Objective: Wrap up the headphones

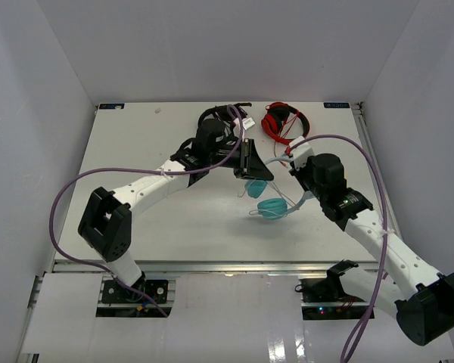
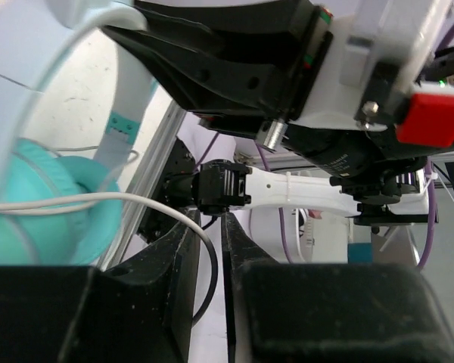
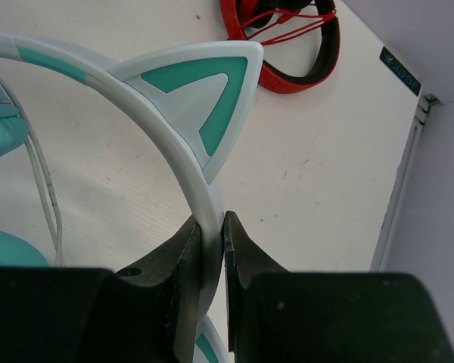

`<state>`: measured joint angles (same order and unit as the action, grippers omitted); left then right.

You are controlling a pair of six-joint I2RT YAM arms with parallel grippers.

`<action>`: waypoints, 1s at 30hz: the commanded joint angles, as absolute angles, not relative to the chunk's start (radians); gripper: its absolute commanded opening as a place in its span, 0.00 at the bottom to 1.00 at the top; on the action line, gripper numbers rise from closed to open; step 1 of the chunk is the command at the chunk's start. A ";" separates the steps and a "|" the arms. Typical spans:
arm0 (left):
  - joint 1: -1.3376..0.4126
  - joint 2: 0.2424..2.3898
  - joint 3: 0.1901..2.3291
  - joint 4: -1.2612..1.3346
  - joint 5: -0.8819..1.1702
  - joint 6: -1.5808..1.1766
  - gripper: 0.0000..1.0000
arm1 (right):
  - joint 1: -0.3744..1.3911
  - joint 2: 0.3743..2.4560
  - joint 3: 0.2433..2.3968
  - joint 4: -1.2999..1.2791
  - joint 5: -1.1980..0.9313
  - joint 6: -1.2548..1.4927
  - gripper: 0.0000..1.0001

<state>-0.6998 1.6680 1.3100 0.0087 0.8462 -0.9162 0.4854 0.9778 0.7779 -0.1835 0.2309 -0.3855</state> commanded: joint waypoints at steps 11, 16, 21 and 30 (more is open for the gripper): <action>-0.872 1.660 1.238 0.241 0.771 -1.035 0.28 | 0.429 1.079 0.948 -0.173 0.172 0.016 0.08; -0.891 1.636 1.154 0.268 0.713 -1.009 0.27 | 0.402 1.072 0.962 -0.171 0.081 0.101 0.08; -0.902 1.634 1.089 0.294 0.630 -0.938 0.22 | 0.370 1.068 0.961 -0.169 0.022 0.145 0.08; -0.964 1.511 1.079 0.177 0.552 -0.672 0.35 | 0.342 1.098 0.925 -0.118 0.051 0.132 0.08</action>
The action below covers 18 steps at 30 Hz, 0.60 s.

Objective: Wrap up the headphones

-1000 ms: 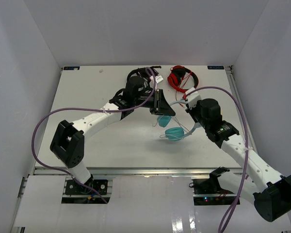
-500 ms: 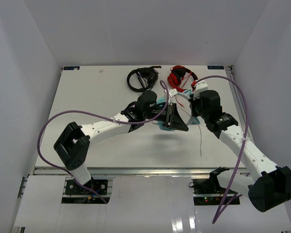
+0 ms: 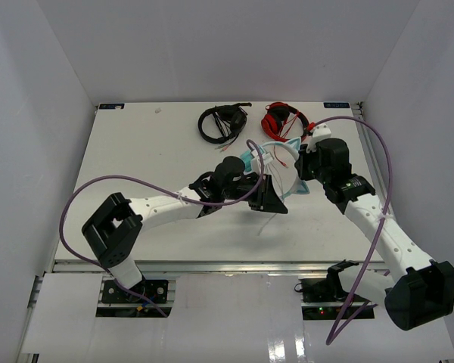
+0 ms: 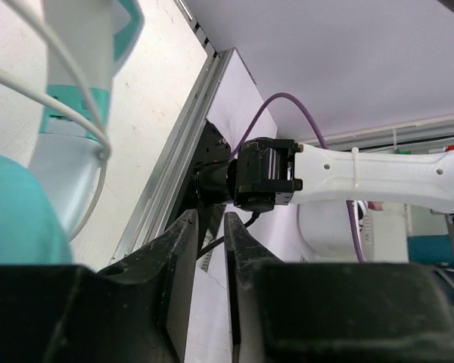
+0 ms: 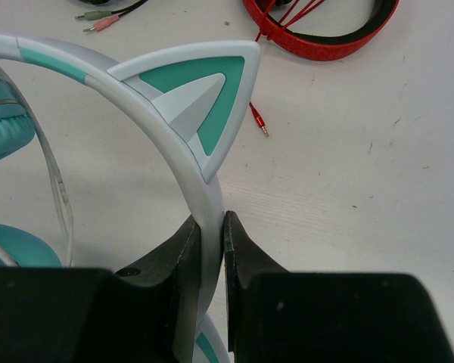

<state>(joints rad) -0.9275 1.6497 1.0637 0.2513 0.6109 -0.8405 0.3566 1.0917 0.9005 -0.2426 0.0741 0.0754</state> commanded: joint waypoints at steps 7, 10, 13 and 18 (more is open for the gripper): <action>-0.988 1.238 0.891 0.149 0.381 -0.506 0.67 | 0.331 1.226 0.899 -0.044 0.034 0.148 0.08; -0.988 1.162 0.738 0.190 0.334 -0.483 0.70 | 0.322 1.266 0.906 -0.029 0.026 0.155 0.08; -0.995 1.093 0.593 0.309 0.302 -0.450 0.74 | 0.316 1.290 0.922 -0.029 0.029 0.159 0.08; -1.051 1.111 0.380 0.565 0.202 -0.329 0.76 | 0.316 1.297 0.963 -0.067 0.013 0.180 0.08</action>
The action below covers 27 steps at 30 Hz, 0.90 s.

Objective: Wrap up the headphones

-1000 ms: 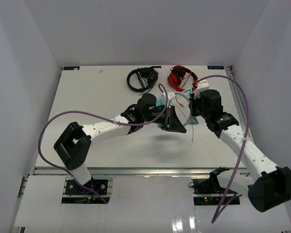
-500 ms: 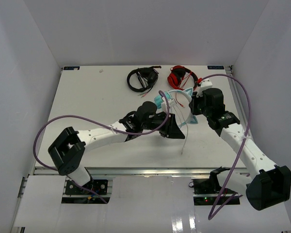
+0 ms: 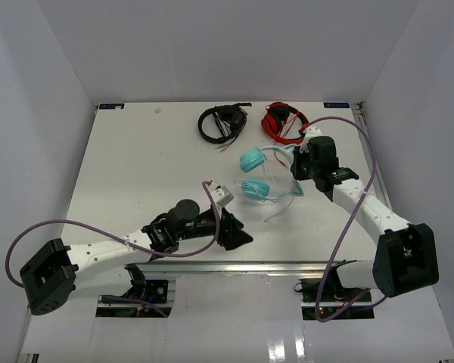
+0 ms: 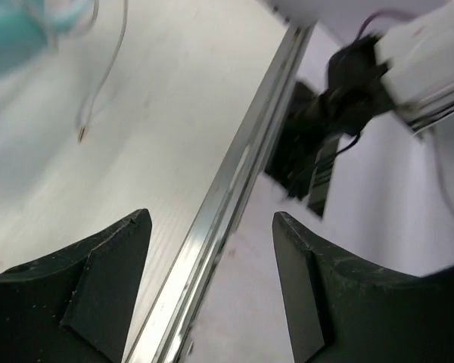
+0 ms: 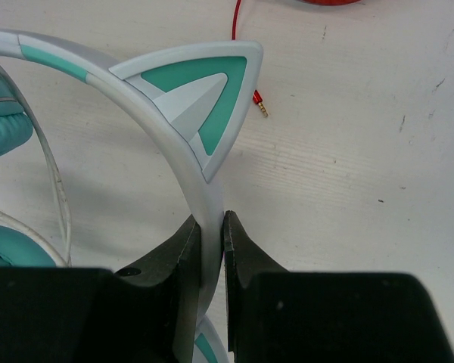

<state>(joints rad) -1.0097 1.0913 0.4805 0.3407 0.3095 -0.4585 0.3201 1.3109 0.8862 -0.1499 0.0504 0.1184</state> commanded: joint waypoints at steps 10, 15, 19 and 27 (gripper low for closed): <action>-1.185 1.491 0.402 1.023 -0.101 0.094 0.81 | 0.316 1.259 1.092 -0.245 -0.109 0.265 0.08; -1.186 1.668 0.518 1.074 -0.247 0.203 0.82 | 0.314 1.203 1.073 -0.261 -0.153 0.281 0.08; -1.187 1.744 0.570 1.162 -0.341 0.268 0.82 | 0.313 1.170 1.069 -0.277 -0.181 0.288 0.08; -1.187 1.862 0.679 1.200 -0.354 0.328 0.70 | 0.311 1.159 1.083 -0.296 -0.248 0.316 0.08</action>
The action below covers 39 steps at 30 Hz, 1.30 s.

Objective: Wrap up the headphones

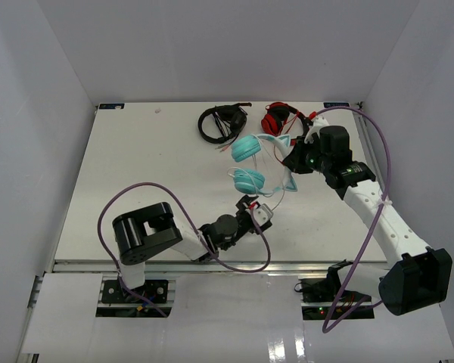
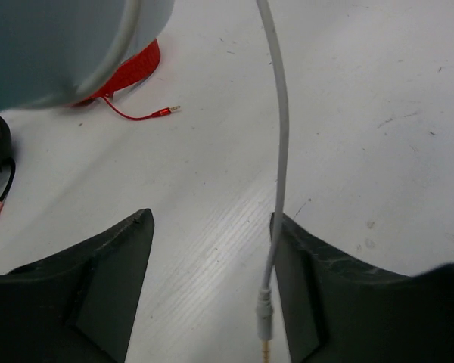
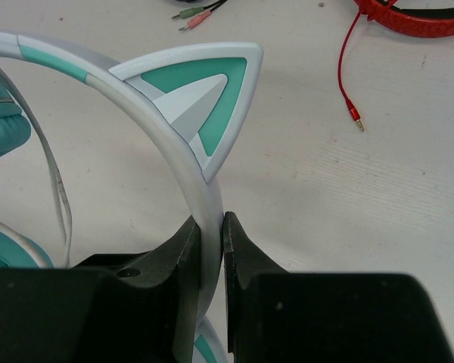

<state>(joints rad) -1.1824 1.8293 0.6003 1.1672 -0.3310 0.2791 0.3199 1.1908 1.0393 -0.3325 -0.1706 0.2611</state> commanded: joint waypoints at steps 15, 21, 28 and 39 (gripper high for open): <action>-1.176 1.769 0.464 1.310 -0.285 0.341 0.05 | 0.259 1.186 1.073 -0.348 -0.447 0.125 0.08; -1.153 1.710 0.387 1.257 -0.252 0.412 0.04 | 0.259 1.247 1.078 -0.384 -0.498 -0.007 0.08; -1.135 1.700 0.367 1.191 -0.249 0.556 0.02 | 0.259 1.360 1.088 -0.411 -0.505 -0.218 0.08; -1.040 1.801 0.440 1.054 -0.280 0.748 0.03 | 0.261 1.589 1.121 -0.308 -0.430 -0.413 0.08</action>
<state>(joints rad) -1.1067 1.7645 0.4042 1.1466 -0.2358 0.6480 0.2687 1.5325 1.0605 -0.3854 -0.4354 -0.3026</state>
